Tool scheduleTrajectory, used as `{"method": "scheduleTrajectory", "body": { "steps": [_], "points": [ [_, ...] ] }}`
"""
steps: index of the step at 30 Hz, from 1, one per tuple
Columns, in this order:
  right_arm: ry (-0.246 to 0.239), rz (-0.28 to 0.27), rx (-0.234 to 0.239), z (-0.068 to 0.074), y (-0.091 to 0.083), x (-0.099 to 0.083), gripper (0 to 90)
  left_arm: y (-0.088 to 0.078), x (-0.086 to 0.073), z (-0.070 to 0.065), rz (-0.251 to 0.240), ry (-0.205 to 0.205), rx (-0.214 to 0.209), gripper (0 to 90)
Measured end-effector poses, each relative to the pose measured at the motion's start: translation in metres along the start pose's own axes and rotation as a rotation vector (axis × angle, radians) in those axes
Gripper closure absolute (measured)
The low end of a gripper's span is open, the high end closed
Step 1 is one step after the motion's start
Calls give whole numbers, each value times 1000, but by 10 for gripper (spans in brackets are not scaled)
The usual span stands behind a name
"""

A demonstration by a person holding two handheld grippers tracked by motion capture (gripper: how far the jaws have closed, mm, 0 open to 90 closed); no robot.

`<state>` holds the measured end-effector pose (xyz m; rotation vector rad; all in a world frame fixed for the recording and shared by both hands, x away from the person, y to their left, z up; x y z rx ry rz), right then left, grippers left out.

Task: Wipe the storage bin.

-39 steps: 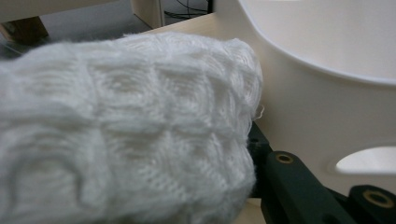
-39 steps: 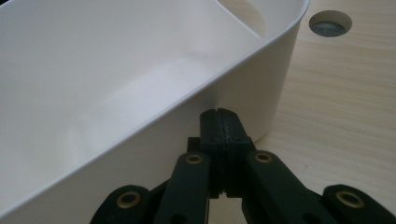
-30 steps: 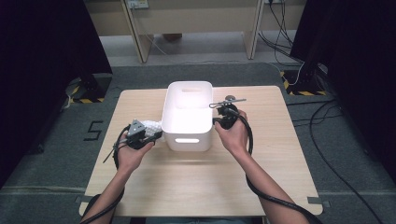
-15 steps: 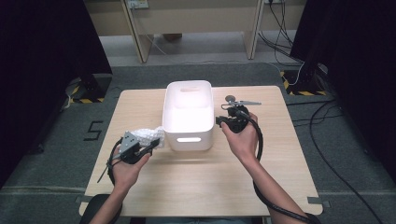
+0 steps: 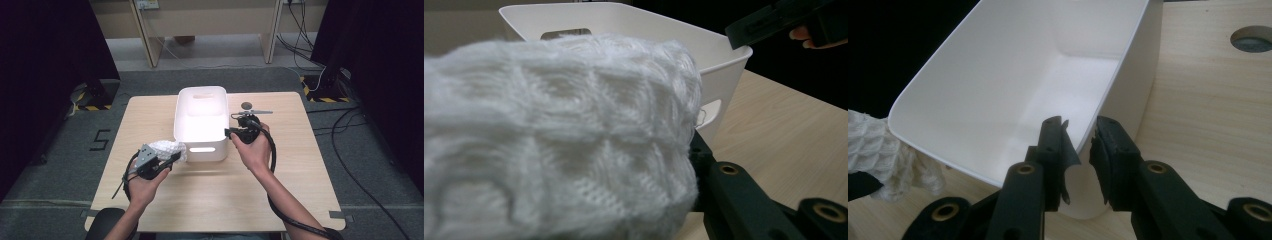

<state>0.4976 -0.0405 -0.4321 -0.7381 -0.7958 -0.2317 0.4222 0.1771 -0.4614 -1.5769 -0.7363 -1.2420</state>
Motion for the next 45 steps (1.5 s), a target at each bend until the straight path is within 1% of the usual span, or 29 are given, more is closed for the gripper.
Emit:
{"method": "scheduleTrajectory", "body": {
  "steps": [5, 6, 8, 9, 11, 12, 14, 16, 23, 31, 38, 39, 41, 45],
  "points": [
    [-6, 5, -15, -1, 3, 1, 736, -3, 2, -7, -2, -16, -26, 753],
    [-5, 6, -14, -1, 3, 1, 736, -3, 2, -9, -5, -8, -27, 753],
    [-2, 8, -17, -1, 4, 1, 736, -1, 1, -9, -2, -1, -23, 753],
    [-2, 8, -19, -1, 4, 1, 737, 1, 1, -9, -1, -10, -20, 753],
    [-14, 6, -22, -1, 4, 1, 740, 4, 0, -7, 3, -12, -8, 753],
    [-12, 7, -21, -1, 4, 1, 741, 5, -1, -6, 8, -12, -5, 753],
    [-11, 7, -18, -1, 4, 1, 743, 6, -2, -6, 14, -3, 1, 753],
    [-16, 11, -21, -1, 4, 1, 745, 8, -3, -6, 18, -11, -1, 753],
    [-24, 9, -27, -1, 5, 2, 748, 13, -6, -5, 17, -15, 4, 753],
    [-29, 5, -25, 0, 6, 1, 747, 17, -10, -7, 20, -2, 19, 754],
    [-27, 4, -24, 0, 6, 1, 747, 21, -15, -8, 33, -2, 25, 754],
    [-27, 4, -23, 0, 6, 1, 746, 21, -15, -8, 34, 4, 26, 754],
    [-27, 1, -22, 0, 6, 1, 746, 22, -16, -8, 33, -2, 27, 754],
    [-30, 1, -24, 0, 6, 1, 745, 25, -19, -8, 40, 4, 31, 754]
  ]
}}
Point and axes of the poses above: each handheld gripper's, and its own axes: y roughly forward along the jaws, x roughly out of its top, z roughly to its left, the point moved 8 cm from there along y, roughly forward along the jaws, and after that the axes turned 15 degrees about x, right-handed, at the moved point
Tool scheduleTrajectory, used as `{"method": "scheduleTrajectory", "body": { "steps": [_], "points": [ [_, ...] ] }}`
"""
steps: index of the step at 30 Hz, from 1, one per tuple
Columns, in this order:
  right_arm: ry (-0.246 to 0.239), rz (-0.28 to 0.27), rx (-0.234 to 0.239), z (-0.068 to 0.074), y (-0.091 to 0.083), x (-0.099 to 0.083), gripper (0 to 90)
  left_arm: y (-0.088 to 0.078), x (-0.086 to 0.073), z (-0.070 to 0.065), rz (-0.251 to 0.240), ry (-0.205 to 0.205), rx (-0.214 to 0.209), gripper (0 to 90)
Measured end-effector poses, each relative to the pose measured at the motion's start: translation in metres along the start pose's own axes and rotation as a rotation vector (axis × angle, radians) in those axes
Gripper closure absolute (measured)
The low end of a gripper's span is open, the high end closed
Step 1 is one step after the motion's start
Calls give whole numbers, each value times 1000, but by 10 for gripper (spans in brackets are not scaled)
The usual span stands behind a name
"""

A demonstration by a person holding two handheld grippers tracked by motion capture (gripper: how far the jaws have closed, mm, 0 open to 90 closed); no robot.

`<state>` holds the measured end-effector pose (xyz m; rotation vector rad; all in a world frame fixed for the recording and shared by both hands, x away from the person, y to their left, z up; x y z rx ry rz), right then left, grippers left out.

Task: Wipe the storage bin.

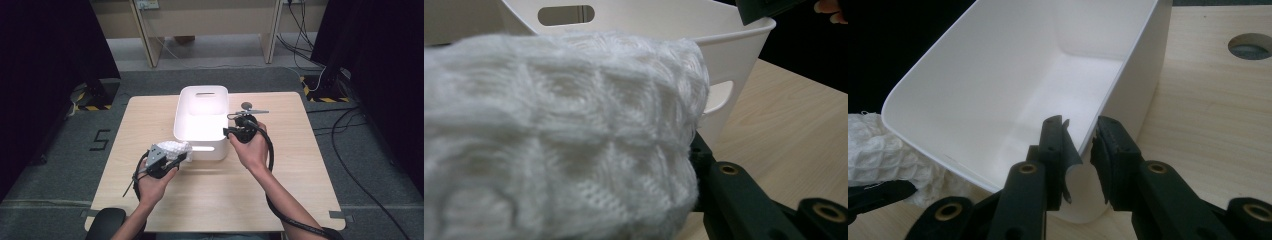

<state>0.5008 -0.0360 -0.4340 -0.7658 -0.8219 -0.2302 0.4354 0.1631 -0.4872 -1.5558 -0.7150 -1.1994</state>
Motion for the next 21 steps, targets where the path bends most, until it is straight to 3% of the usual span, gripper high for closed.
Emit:
{"method": "scheduleTrajectory", "body": {
  "steps": [21],
  "points": [
    [-4, -5, 0, 0, 0, 0, 742, 15, -19, -1, 51, 20, 18, 754]
  ]
}}
Point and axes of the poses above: each handheld gripper's, and its own axes: y roughly forward along the jaws, x roughly out of its top, z roughly to its left, the point moved 8 cm from there along y, roughly forward along the jaws, and after that the axes turned 15 degrees about x, right-handed, at the moved point
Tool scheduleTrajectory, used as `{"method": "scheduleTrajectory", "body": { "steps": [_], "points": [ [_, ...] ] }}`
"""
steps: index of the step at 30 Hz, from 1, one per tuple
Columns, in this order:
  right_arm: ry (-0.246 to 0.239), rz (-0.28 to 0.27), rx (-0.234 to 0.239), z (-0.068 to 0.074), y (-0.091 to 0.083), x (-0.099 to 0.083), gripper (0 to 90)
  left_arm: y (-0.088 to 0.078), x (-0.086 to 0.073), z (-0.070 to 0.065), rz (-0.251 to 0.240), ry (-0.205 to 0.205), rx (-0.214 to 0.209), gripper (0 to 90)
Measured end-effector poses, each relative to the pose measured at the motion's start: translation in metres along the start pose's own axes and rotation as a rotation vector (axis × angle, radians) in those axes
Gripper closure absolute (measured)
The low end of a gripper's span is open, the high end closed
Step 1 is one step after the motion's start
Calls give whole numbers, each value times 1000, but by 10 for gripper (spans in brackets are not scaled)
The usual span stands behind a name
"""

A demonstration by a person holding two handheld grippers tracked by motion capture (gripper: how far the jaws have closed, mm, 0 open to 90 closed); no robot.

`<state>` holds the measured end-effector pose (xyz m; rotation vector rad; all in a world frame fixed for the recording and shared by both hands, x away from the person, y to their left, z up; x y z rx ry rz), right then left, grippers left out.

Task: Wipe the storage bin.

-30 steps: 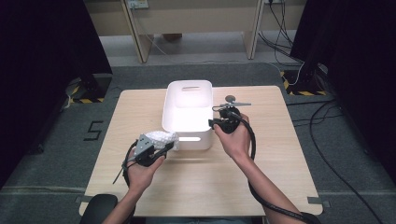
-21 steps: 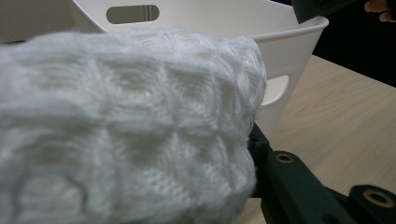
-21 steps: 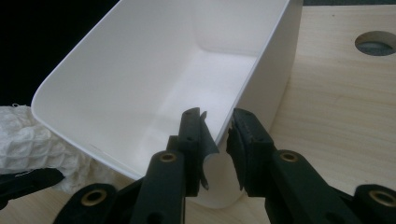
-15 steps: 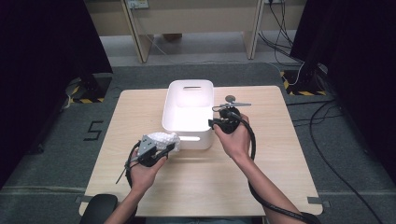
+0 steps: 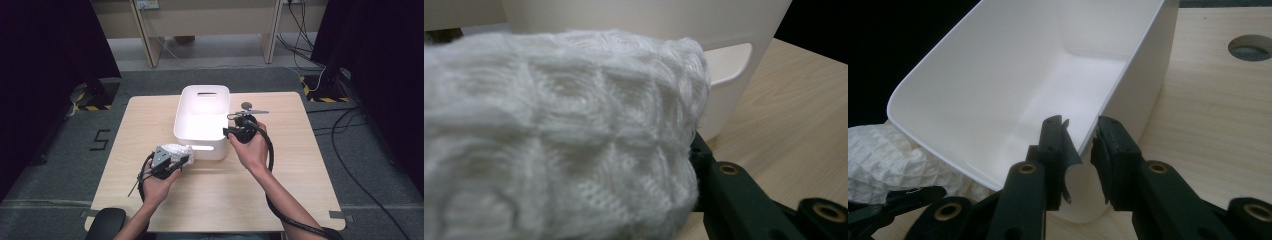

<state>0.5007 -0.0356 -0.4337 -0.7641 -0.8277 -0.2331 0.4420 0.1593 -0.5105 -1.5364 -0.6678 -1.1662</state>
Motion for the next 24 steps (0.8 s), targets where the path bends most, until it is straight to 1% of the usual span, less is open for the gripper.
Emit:
{"method": "scheduleTrajectory", "body": {
  "steps": [8, 10, 19, 22, 24],
  "points": [
    [-1, -3, 2, 1, 0, 0, 742, 8, -9, 0, 30, 3, 5, 754],
    [-2, -2, 1, 1, 0, 0, 742, 9, -10, 0, 29, 1, 6, 754],
    [-1, -2, 5, 1, 0, 1, 742, 9, -8, 0, 34, 10, 7, 754],
    [6, -3, 2, 1, 0, 1, 742, 9, -8, 0, 33, 13, 9, 754],
    [19, 0, 3, 0, 0, 1, 740, 9, -8, 0, 32, 14, 10, 754]
  ]
}}
Point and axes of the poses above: each handheld gripper's, and its own axes: y roughly forward along the jaws, x roughly out of its top, z roughly to its left, the point moved 8 cm from there along y, roughly forward along the jaws, and after that the axes turned 15 degrees about x, right-handed, at the moved point
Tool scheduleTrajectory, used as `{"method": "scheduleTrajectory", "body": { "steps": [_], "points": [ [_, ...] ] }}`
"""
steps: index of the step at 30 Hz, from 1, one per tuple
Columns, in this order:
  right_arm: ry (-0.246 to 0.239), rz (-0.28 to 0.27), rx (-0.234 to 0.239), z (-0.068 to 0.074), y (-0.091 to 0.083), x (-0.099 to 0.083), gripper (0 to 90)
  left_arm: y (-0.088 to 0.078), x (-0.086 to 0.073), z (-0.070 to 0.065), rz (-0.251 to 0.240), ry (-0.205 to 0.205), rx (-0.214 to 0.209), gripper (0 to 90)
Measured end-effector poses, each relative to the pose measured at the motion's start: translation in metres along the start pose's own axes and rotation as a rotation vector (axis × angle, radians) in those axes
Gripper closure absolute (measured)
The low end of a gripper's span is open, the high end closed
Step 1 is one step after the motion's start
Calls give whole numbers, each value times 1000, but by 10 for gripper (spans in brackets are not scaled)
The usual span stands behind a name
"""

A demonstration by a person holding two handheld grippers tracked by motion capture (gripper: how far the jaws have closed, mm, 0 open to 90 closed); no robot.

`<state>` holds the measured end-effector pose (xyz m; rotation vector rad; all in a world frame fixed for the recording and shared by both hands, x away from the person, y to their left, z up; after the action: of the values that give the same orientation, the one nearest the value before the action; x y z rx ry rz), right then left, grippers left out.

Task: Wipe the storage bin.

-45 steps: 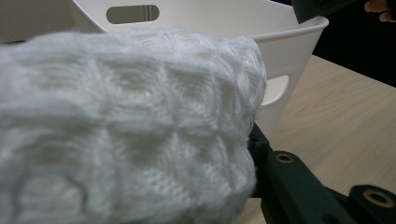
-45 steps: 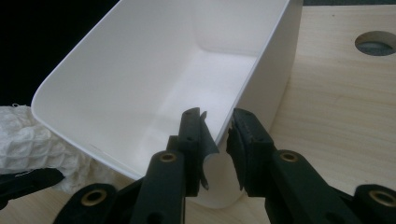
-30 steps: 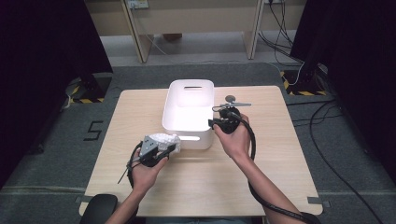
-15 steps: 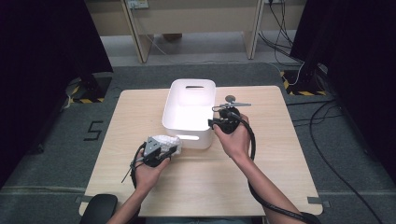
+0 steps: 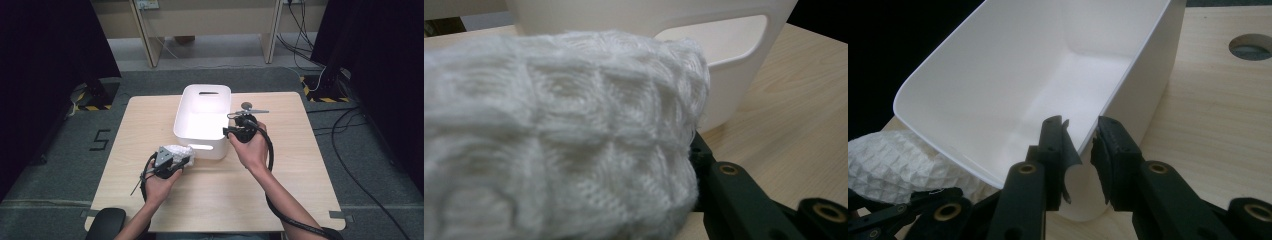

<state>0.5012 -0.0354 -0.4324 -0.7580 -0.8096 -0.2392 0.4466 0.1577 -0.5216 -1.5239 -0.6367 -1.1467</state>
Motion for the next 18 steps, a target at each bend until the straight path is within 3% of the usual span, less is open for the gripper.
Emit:
{"method": "scheduleTrajectory", "body": {
  "steps": [10, 18],
  "points": [
    [0, 6, -11, -1, 2, 1, 724, 0, 2, -1, 2, 4, 1, 754],
    [-1, 7, -13, 0, 2, 1, 727, 2, 5, -11, -1, 18, -19, 754]
  ]
}}
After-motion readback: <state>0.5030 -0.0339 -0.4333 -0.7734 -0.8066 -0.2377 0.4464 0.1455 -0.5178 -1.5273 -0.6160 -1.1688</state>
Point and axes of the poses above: each handheld gripper's, and its own axes: y roughly forward along the jaws, x roughly out of its top, z roughly to its left, the point moved 8 cm from there along y, roughly forward along the jaws, and after that the axes turned 15 degrees about x, right-handed, at the moved point
